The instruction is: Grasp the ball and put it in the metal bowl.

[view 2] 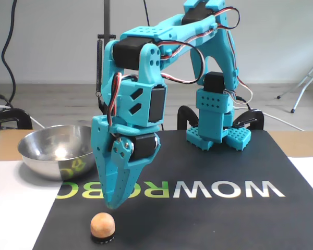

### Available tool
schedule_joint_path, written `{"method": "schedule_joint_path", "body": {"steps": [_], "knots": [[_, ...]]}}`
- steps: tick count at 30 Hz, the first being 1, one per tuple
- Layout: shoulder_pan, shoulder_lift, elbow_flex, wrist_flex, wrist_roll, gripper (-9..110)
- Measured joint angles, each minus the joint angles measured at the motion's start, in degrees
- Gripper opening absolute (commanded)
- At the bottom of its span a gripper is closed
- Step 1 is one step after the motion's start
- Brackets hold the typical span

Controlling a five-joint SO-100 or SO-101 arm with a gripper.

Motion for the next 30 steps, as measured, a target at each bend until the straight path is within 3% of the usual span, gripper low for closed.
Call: {"method": "schedule_joint_path", "body": {"steps": [30], "knots": [[-0.9, 0.0, 0.0, -0.1, -4.7, 1]]}}
